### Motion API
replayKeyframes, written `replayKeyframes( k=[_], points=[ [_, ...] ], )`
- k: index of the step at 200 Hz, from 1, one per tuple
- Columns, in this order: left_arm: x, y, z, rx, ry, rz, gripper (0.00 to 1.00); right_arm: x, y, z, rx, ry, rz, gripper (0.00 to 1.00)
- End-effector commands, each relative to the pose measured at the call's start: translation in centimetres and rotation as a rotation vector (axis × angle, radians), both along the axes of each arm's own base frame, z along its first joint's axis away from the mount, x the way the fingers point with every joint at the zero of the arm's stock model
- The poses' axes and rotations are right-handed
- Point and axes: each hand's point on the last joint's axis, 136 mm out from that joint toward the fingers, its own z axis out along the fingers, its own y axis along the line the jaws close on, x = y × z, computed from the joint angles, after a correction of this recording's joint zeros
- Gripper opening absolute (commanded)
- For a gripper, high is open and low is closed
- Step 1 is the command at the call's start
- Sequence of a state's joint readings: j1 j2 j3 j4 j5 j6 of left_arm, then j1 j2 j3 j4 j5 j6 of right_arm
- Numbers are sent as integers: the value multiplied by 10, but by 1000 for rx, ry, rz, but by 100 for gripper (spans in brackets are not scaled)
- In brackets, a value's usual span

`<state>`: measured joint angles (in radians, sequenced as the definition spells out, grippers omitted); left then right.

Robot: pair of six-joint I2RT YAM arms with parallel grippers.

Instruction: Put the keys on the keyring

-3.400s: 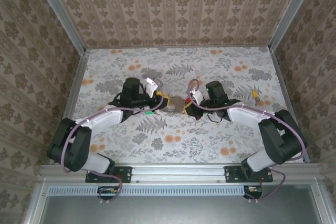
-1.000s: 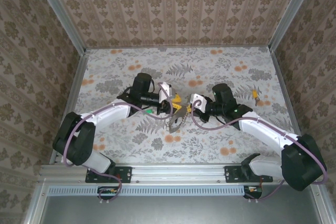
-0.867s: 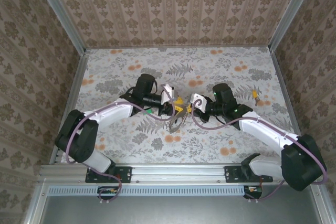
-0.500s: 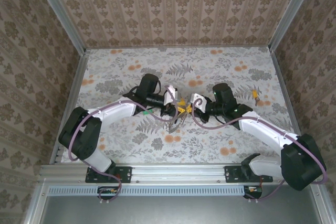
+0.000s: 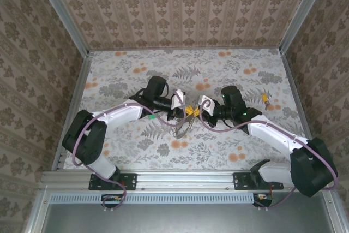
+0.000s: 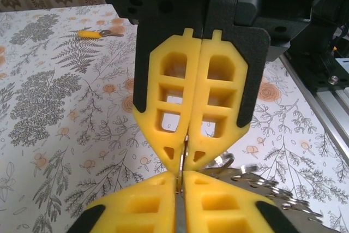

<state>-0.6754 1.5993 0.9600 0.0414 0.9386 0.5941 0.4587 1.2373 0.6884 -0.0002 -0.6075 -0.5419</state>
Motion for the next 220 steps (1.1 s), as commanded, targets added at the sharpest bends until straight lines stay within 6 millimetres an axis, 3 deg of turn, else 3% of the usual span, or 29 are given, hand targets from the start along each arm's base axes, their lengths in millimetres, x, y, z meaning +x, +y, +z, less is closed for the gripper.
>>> replayKeyframes(
  k=[1, 6, 61, 123, 157, 185, 210, 220],
  points=[
    [-10, -5, 0, 3, -1, -60, 4, 6, 9, 25, 66, -58, 25, 0],
    [-10, -5, 1, 2, -2, -61, 0, 6, 8, 24, 62, -56, 20, 0],
    [0, -5, 9, -47, -11, 2, 0, 11, -6, 9, -19, -73, -48, 12],
    [1, -5, 15, -76, 18, 17, 0, 16, -12, 5, -45, -124, -81, 16],
    [3, -4, 17, -83, 30, 29, 0, 18, -15, 6, -55, -150, -97, 14],
    [2, -4, 16, -82, 40, 22, 0, 22, -13, 15, -14, -184, -114, 0],
    [1, -3, 13, -65, 47, 10, 0, 22, -13, 18, -7, -188, -108, 0],
    [0, -3, 10, -52, 49, 5, 5, 21, -11, 20, -3, -183, -99, 0]
  ],
)
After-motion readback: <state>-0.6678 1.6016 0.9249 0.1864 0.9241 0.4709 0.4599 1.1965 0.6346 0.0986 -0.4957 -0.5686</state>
